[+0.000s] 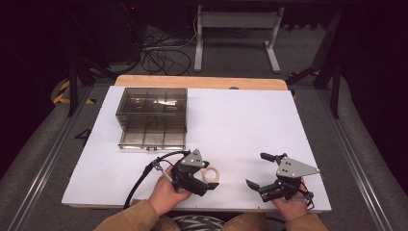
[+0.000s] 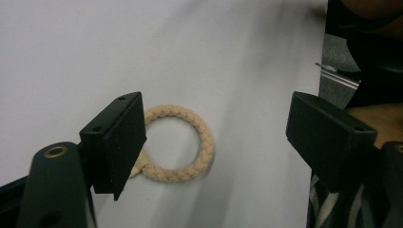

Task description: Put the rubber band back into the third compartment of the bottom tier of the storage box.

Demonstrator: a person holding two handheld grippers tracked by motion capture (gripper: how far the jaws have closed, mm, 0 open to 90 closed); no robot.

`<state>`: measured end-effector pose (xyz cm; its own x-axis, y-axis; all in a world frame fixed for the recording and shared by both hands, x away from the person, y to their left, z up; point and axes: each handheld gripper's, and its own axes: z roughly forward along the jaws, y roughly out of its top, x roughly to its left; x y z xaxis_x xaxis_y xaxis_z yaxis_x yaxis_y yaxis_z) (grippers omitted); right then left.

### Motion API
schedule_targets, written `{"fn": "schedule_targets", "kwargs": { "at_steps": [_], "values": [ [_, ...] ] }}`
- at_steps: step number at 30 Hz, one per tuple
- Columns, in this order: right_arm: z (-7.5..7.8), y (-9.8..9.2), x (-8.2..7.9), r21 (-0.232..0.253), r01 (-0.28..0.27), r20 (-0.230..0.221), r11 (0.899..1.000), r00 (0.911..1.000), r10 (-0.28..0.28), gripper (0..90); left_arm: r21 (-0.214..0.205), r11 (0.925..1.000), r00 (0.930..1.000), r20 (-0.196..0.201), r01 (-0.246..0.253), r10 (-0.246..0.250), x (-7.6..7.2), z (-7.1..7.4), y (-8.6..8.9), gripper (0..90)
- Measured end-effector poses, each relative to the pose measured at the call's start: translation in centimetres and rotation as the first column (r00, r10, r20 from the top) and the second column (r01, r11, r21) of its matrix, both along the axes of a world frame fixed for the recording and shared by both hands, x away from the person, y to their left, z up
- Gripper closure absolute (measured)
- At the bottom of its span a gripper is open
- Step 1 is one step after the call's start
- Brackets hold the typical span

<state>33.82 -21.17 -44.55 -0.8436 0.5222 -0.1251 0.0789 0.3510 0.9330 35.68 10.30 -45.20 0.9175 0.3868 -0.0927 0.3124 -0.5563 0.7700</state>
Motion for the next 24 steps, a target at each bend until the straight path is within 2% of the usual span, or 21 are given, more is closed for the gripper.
{"fn": "schedule_targets", "kwargs": {
  "at_steps": [1,4,11,21,24],
  "values": [
    [0.0,0.0,0.01,-0.001,-0.001,0.0,1.0,1.0,0.001,1.4,0.0,1.0,1.0,0.0,0.0,0.0,0.0,0.0,0.0,22.1],
    [-0.02,0.02,0.01,-0.002,-0.002,-0.002,1.0,1.0,0.002,1.4,0.048,0.9988,0.9998,-0.015,0.011,-0.01,0.11,-0.37,-0.37,22.5],
    [-0.06,0.04,0.03,-0.004,-0.007,-0.005,1.0,1.0,0.007,1.5,0.097,0.9951,0.9997,-0.012,0.021,-0.02,-0.06,-0.58,-0.75,23.7],
    [-0.07,0.04,0.03,-0.004,-0.009,-0.005,1.0,0.9999,0.009,1.4,0.115,0.9932,0.9997,0.004,0.022,-0.022,-0.09,-0.74,-0.92,26.0],
    [-0.07,0.05,0.02,-0.006,-0.01,-0.006,1.0,0.9999,0.01,1.5,0.119,0.9926,0.9996,0.006,0.026,-0.026,-0.07,-0.73,-0.9,29.4]
  ]
}}
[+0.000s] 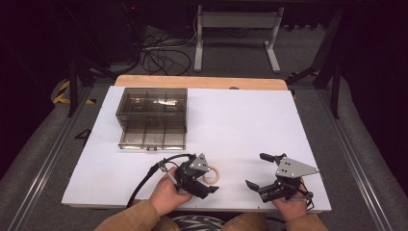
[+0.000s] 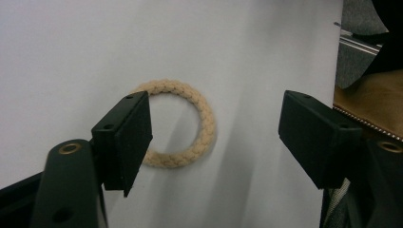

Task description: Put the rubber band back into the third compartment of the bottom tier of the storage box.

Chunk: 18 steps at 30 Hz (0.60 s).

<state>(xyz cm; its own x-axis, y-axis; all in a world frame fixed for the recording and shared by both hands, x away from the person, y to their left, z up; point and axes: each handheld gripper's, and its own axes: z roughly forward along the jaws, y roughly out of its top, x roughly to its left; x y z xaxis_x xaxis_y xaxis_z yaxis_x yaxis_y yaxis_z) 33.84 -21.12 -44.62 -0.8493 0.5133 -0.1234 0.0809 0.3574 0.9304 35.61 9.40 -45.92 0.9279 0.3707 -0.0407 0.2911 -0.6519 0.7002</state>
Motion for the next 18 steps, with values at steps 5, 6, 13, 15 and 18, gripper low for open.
{"fn": "schedule_targets", "kwargs": {
  "at_steps": [5,6,13,15,18],
  "values": [
    [-0.01,0.02,0.0,0.0,0.0,-0.001,1.0,1.0,0.0,1.5,0.011,0.9999,1.0,0.008,0.004,-0.004,0.01,-0.01,0.05,37.6],
    [-0.02,0.03,0.0,0.0,-0.001,-0.001,1.0,1.0,0.001,1.5,0.012,0.9999,0.9999,0.009,0.006,-0.006,0.01,-0.02,0.04,39.3],
    [-0.02,0.04,0.0,0.0,-0.001,0.0,1.0,1.0,0.001,1.5,0.034,0.9992,0.9997,0.014,0.018,-0.019,-0.03,-0.21,-0.19,52.2],
    [-0.03,0.04,0.01,-0.001,-0.002,-0.001,1.0,1.0,0.002,1.6,0.049,0.9986,0.9996,0.02,0.019,-0.02,-0.05,-0.32,-0.29,55.3],
    [-0.03,0.06,0.01,-0.001,-0.002,-0.002,1.0,1.0,0.002,1.6,0.072,0.9971,0.9995,0.022,0.023,-0.025,-0.08,-0.53,-0.52,59.7]
  ]
}}
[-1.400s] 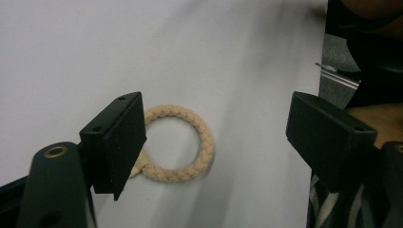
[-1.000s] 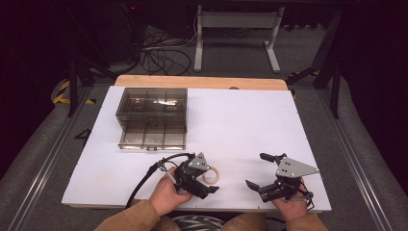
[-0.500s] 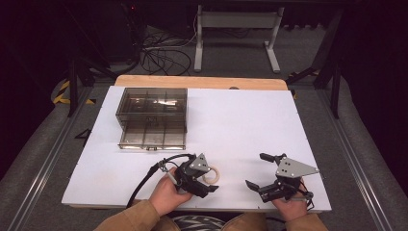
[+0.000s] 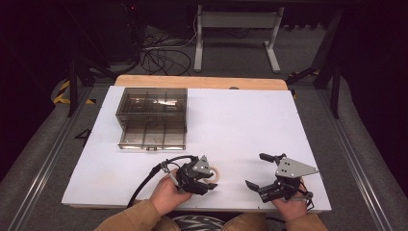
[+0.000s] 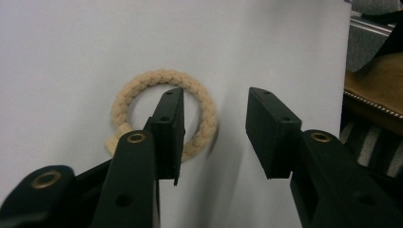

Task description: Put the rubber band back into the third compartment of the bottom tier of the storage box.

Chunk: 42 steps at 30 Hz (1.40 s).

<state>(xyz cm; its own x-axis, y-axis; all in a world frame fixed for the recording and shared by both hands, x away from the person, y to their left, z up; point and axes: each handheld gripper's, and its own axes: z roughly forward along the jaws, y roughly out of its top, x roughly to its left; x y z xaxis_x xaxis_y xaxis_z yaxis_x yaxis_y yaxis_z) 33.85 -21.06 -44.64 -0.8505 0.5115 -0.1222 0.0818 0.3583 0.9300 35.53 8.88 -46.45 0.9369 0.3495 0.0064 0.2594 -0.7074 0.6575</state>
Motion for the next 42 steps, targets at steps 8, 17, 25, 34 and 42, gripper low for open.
{"fn": "schedule_targets", "kwargs": {
  "at_steps": [8,17,25,34,42],
  "values": [
    [-0.02,0.01,0.01,0.0,-0.001,-0.005,1.0,1.0,0.001,1.6,0.046,0.9989,0.9999,0.014,0.001,-0.002,0.07,-0.29,-0.44,71.4],
    [-0.04,0.04,0.03,0.0,-0.003,-0.006,1.0,1.0,0.003,1.7,0.064,0.9979,0.9994,0.034,-0.01,0.008,0.05,-0.36,-0.57,81.5],
    [-0.06,0.07,0.05,-0.001,-0.005,-0.006,1.0,1.0,0.005,1.7,0.07,0.9976,0.9991,0.043,-0.005,0.002,0.04,-0.35,-0.66,85.1],
    [-0.05,0.05,0.05,-0.002,-0.005,-0.005,1.0,1.0,0.005,1.7,0.073,0.9974,0.9983,0.058,-0.002,-0.002,-0.04,-0.33,-0.76,85.9],
    [-0.04,0.03,0.03,-0.001,-0.005,-0.006,1.0,1.0,0.005,1.7,0.056,0.9984,0.9978,0.066,-0.005,0.002,-0.16,0.33,-0.53,86.1]
  ]
}}
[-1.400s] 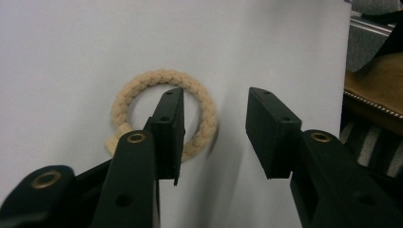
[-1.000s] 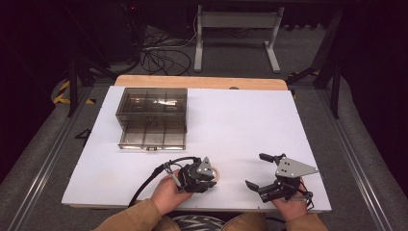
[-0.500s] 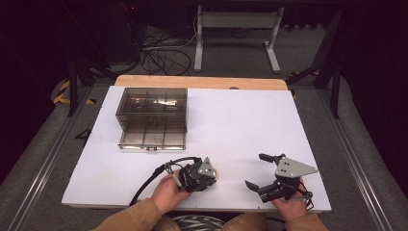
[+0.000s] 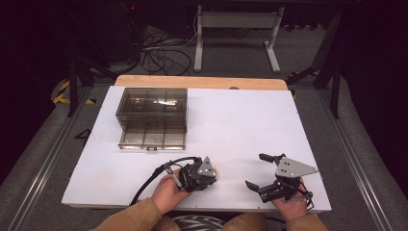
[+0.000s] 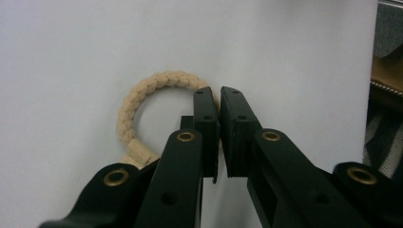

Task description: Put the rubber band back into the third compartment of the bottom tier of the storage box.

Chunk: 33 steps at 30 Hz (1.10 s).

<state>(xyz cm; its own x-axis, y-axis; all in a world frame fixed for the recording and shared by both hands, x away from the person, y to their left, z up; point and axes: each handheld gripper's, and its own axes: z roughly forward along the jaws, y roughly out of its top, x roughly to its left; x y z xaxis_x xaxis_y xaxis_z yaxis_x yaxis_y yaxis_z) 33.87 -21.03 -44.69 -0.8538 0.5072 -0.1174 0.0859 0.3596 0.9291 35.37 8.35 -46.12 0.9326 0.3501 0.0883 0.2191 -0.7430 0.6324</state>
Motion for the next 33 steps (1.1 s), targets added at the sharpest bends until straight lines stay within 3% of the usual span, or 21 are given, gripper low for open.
{"fn": "schedule_targets", "kwargs": {
  "at_steps": [21,33],
  "values": [
    [0.0,0.0,0.0,0.001,0.0,0.002,1.0,1.0,0.0,1.7,-0.122,0.9926,0.9997,0.024,-0.006,0.009,-0.5,3.4,1.9,86.1],
    [0.0,0.0,0.0,0.002,0.001,0.0,1.0,1.0,-0.001,1.7,-0.152,0.9884,0.9993,0.035,-0.01,0.015,-0.6,4.4,2.6,86.1]
  ]
}}
